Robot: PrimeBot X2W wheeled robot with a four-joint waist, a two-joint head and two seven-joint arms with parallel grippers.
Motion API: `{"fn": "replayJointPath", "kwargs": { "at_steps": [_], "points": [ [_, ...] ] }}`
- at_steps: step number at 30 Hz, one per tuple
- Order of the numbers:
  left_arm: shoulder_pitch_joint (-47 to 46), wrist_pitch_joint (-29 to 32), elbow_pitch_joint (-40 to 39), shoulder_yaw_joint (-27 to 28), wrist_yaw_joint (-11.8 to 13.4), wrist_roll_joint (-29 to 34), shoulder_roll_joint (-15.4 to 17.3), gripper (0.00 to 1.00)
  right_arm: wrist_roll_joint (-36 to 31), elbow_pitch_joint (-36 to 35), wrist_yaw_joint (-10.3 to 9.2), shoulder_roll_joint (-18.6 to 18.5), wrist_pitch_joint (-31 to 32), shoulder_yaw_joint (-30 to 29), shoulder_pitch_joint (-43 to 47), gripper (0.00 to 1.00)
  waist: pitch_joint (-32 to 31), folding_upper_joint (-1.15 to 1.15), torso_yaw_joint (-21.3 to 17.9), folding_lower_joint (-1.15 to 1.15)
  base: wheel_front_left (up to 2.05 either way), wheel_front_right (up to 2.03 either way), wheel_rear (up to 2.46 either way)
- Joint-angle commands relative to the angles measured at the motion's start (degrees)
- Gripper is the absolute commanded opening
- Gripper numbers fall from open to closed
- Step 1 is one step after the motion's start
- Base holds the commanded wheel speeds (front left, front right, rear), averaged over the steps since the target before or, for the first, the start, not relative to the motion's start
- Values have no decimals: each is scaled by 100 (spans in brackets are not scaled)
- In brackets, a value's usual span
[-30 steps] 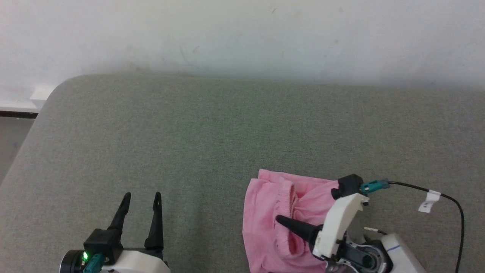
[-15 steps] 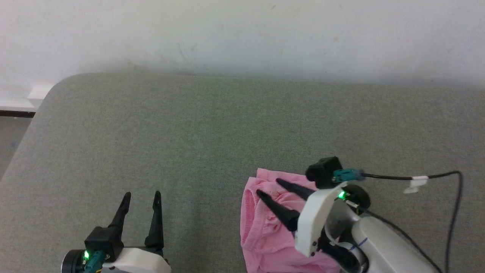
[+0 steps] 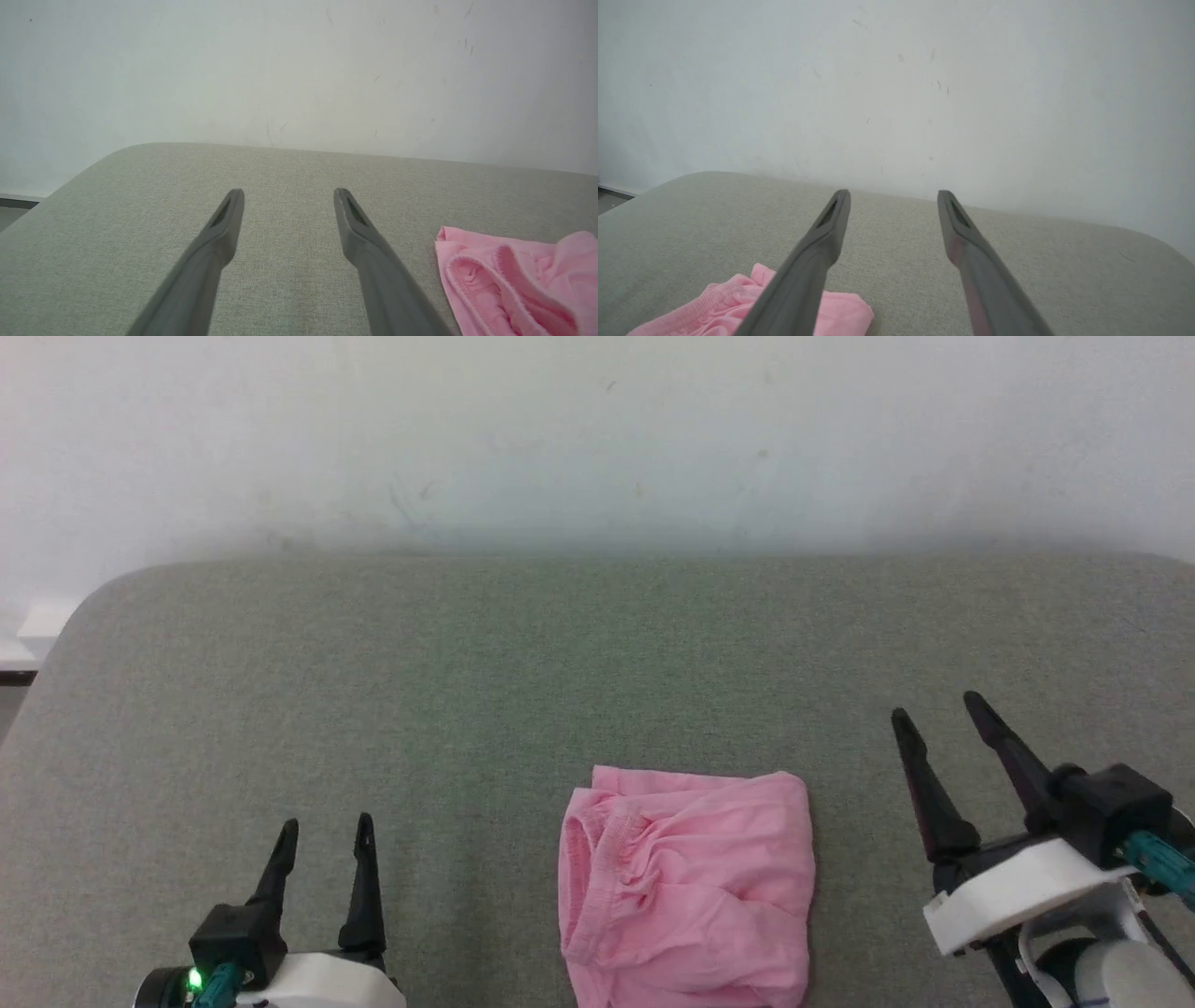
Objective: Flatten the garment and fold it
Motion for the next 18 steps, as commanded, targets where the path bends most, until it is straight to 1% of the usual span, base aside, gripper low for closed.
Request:
{"fn": "replayJointPath", "kwargs": {
  "at_steps": [1, 6, 9, 11, 15, 16, 18],
  "points": [
    [108, -27, -13, 35, 26, -10, -14, 100, -69, -178, -5, 81, 54, -100, 210, 100, -99, 0, -117, 0, 0, 0, 0],
    [187, -27, 13, 18, 2, -23, 0, 100, -142, -590, -5, 249, 398, -643, 794, 100, -195, 0, -209, 0, 0, 0, 0],
    [198, -27, 28, 23, -7, -34, 14, 100, -28, -644, -5, 288, 632, -896, 978, 100, -216, 0, -239, 0, 0, 0, 0],
    [205, -27, 33, 34, -9, -44, 26, 100, 195, -552, -5, 270, 989, -1223, 1094, 100, -220, 0, -274, 0, 0, 0, 0],
    [177, -27, 40, 32, -3, -49, 30, 100, 1031, 0, -5, 129, 1960, -1784, 1001, 100, -187, 0, -304, 0, 0, 0, 0],
    [158, -27, 47, 23, -6, -49, 28, 100, 1258, 162, -5, 85, 2201, -1862, 941, 100, -178, 0, -295, 0, 0, 0, 0],
    [114, -27, 63, 11, -14, -50, 25, 100, 1917, 545, -5, 84, 2886, -1893, 840, 100, -161, 0, -268, 0, 0, 0, 0]
  ]
}}
